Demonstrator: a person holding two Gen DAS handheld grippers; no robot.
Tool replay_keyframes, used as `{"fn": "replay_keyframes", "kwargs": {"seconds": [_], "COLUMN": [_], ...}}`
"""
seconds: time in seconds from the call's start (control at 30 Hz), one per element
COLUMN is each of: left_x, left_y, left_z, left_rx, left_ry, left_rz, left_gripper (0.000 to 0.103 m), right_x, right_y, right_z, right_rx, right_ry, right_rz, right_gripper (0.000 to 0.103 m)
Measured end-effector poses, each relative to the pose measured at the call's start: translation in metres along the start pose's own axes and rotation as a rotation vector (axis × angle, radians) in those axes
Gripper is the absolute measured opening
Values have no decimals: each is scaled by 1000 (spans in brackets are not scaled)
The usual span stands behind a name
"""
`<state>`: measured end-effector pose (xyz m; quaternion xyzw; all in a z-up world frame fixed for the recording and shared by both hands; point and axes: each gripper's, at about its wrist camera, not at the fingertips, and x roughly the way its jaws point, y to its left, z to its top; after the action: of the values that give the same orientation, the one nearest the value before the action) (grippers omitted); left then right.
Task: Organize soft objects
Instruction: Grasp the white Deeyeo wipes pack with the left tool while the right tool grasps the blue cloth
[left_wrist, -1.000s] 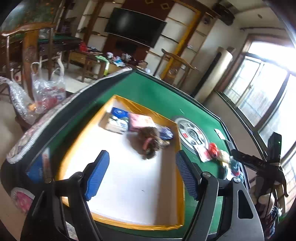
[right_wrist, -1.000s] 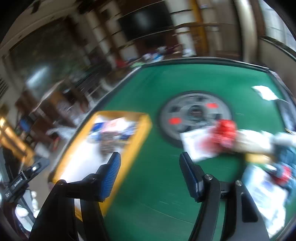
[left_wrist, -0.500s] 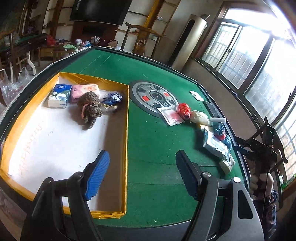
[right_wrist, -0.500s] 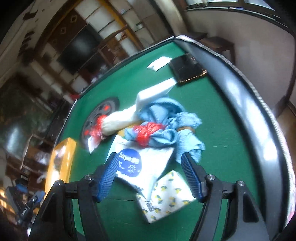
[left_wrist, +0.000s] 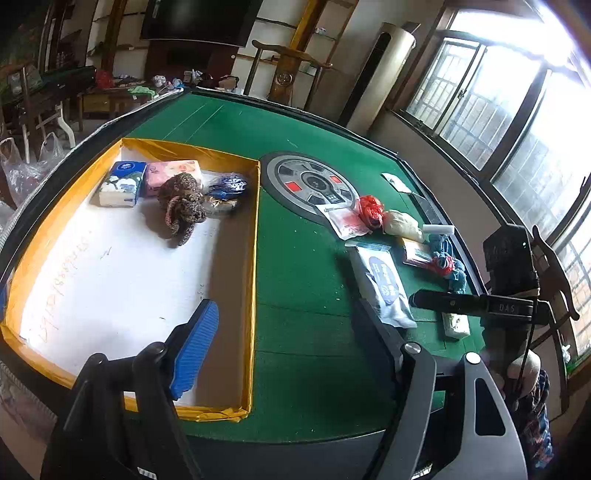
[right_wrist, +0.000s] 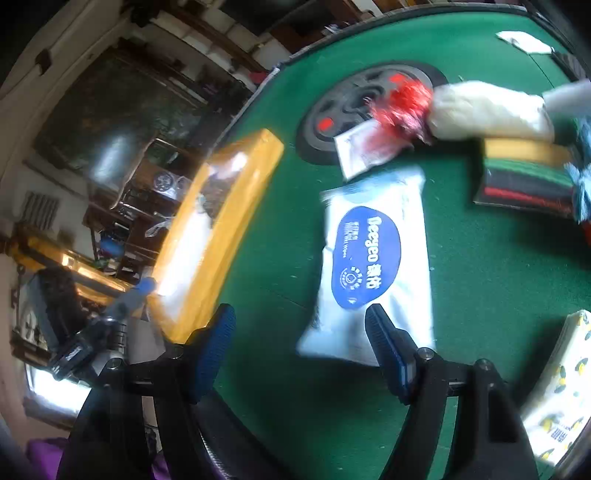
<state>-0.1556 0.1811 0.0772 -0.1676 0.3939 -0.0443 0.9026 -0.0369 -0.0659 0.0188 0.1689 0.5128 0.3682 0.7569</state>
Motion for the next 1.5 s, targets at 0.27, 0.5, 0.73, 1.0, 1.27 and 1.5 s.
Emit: {"fn": "replay_keyframes", "kwargs": {"seconds": [0.27, 0.5, 0.73, 1.0, 1.27, 1.5], "left_x": [12, 28, 33, 79, 141, 180], "left_y": [-18, -31, -39, -78, -112, -134], "left_z": [-8, -16, -14, 3, 11, 9], "left_rx": [62, 77, 87, 172, 263, 341], "left_ry": [38, 94, 113, 124, 143, 190], "left_rz": [-57, -95, -83, -11, 80, 140], "left_gripper": [74, 74, 74, 74, 74, 85], "right_x": [-25, 5, 5, -100, -153, -146], "right_y": [-30, -40, -19, -43, -100, -117], "right_z": [6, 17, 15, -19, -44, -45], "right_rx": [110, 193, 144, 148, 265, 280], "right_ry": [-126, -104, -121, -347, -414, -400], "right_rz": [-209, -139, -44, -234, -317, -286], "right_gripper": [69, 69, 73, 73, 73, 73]}}
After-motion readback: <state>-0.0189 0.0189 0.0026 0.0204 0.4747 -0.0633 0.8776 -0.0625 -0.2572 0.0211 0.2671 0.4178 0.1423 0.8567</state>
